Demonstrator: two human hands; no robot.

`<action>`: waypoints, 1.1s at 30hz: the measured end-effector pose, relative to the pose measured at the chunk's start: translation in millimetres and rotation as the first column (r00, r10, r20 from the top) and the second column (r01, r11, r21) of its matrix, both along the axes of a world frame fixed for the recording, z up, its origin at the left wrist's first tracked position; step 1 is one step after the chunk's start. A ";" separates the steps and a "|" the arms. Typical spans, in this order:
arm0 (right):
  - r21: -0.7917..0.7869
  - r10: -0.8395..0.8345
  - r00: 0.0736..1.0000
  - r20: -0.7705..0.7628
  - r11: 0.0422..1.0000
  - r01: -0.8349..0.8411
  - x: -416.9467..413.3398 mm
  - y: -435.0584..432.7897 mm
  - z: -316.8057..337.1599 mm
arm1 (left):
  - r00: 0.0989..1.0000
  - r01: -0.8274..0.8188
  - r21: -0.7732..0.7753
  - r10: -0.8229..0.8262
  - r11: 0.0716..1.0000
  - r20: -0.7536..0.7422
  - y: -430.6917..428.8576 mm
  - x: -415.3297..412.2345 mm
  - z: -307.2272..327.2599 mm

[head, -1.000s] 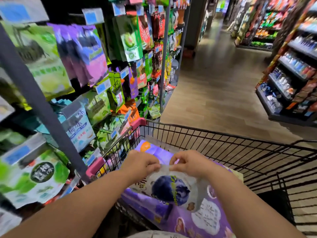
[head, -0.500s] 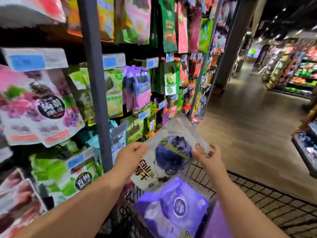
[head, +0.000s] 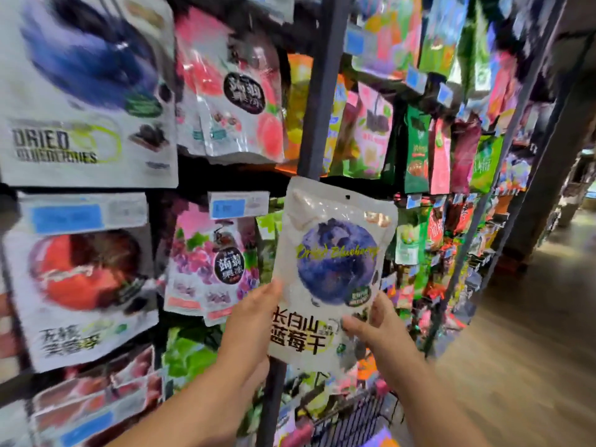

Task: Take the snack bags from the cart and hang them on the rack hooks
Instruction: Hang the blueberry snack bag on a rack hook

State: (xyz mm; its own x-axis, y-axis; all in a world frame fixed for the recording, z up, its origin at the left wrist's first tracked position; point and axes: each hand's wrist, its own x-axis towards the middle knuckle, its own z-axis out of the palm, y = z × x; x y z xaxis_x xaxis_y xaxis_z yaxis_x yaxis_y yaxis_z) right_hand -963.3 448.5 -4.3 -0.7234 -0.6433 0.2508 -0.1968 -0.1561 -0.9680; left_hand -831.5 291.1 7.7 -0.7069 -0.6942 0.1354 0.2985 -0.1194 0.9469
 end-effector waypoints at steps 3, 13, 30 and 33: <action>-0.059 0.054 0.998 -0.017 0.997 -0.055 10.6 -22.4 19.3 | 0.998 -0.009 0.019 0.010 1.000 -0.064 -11.5 17.1 13.3; -0.281 0.109 0.984 -0.143 0.949 -0.146 46.4 -95.7 62.1 | 0.962 -0.263 -0.238 0.238 0.935 -0.131 -44.2 72.4 59.7; -0.374 0.289 0.864 -0.412 0.811 -0.450 99.0 -191.1 159.2 | 0.772 -0.634 -0.442 0.549 0.634 -0.321 -94.2 137.4 122.6; -0.346 0.321 0.844 -0.430 0.805 -0.482 101.5 -200.4 171.4 | 0.760 -0.650 -0.441 0.537 0.618 -0.367 -98.4 140.5 133.9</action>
